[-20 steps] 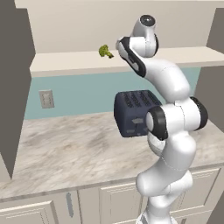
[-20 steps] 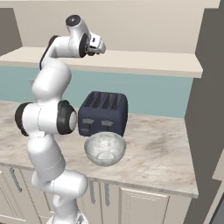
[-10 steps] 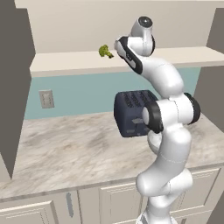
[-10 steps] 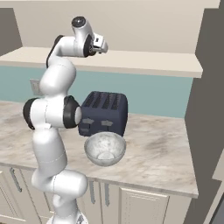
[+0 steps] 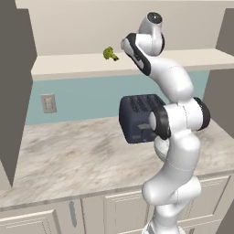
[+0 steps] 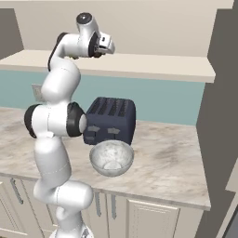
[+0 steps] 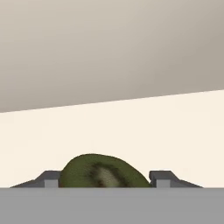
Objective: Pick the kiwi from the cabinet and place it in the bowl. Then pick the bowl and place it in the sink. Then turn on the sink facuet.
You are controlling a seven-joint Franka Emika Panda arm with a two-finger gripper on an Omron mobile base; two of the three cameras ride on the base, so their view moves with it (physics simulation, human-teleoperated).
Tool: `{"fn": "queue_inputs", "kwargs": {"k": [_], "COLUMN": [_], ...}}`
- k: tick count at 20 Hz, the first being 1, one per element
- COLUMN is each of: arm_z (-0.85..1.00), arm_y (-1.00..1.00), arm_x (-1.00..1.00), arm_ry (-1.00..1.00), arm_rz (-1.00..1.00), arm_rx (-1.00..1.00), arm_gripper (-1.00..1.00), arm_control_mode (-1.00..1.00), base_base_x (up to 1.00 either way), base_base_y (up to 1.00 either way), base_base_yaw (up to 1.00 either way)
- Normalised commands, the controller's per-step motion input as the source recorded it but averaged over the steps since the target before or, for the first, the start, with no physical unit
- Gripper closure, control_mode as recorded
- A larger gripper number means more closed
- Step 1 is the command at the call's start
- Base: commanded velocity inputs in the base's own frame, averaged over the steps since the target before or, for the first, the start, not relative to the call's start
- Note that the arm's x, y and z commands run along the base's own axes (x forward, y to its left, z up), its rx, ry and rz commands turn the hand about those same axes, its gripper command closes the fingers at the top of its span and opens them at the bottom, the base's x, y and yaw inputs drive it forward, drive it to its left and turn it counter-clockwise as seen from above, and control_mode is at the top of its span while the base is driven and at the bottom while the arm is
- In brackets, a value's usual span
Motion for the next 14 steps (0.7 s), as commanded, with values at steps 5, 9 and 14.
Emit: {"fn": "queue_inputs", "kwargs": {"k": [5, 9, 14], "arm_z": [-0.22, -0.17, -0.14], "arm_y": [-0.06, -0.21, -0.43], "arm_x": [-0.96, -1.00, -1.00], "arm_ry": [-0.15, -0.08, -0.01], "arm_rz": [0.00, 0.00, -0.02], "arm_rx": [0.01, 0.03, 0.03], "arm_gripper": [1.00, 1.00, 1.00], "arm_control_mode": [-1.00, -1.00, -1.00], "base_base_x": [0.00, 0.00, 0.00], "base_base_y": [0.00, 0.00, 0.00], "base_base_yaw": [0.00, 0.00, 0.00]}}
